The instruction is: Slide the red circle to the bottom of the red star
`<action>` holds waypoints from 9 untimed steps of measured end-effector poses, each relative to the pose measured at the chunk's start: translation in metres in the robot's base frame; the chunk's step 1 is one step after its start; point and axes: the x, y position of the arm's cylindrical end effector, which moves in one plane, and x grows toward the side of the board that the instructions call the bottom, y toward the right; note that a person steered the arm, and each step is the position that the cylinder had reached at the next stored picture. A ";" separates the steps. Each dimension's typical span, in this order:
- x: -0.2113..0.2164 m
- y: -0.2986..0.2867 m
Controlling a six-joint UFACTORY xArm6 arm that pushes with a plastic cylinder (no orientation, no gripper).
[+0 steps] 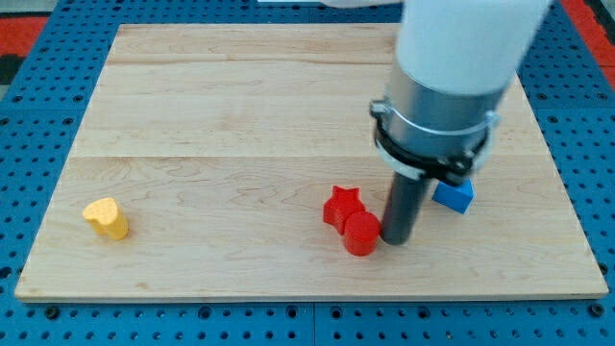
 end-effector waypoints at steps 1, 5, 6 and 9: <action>-0.025 -0.027; -0.002 -0.011; 0.009 0.044; 0.014 -0.045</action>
